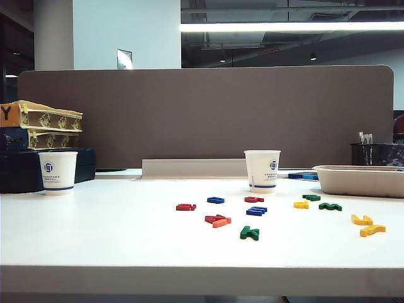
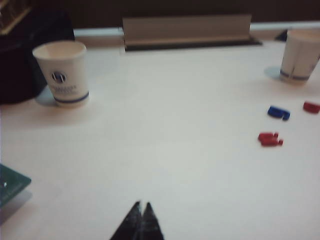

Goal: Pick up the letter "c" and put it in the paper cup.

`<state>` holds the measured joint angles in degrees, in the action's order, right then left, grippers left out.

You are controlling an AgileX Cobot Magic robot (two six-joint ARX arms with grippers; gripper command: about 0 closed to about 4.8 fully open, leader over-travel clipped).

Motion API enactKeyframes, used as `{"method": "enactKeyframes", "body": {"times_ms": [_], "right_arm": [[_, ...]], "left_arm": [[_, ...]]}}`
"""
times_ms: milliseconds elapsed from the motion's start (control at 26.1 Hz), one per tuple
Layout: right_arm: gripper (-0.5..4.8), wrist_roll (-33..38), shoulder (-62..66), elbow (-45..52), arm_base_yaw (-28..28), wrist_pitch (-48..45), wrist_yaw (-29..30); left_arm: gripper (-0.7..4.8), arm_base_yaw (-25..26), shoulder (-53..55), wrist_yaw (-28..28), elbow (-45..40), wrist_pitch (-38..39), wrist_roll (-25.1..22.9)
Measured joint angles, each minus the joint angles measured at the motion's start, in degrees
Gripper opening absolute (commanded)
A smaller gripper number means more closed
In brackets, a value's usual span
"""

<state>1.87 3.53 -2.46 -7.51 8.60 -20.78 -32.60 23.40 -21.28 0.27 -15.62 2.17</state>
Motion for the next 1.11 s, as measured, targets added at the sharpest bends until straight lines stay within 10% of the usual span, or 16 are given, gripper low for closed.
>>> {"method": "enactKeyframes", "body": {"times_ms": [1110], "right_arm": [[-0.01,0.00,0.00,0.00,0.00,0.02,0.00]], "left_arm": [[-0.05,2.21,-23.08,0.02,-0.02,0.04,0.00]]}}
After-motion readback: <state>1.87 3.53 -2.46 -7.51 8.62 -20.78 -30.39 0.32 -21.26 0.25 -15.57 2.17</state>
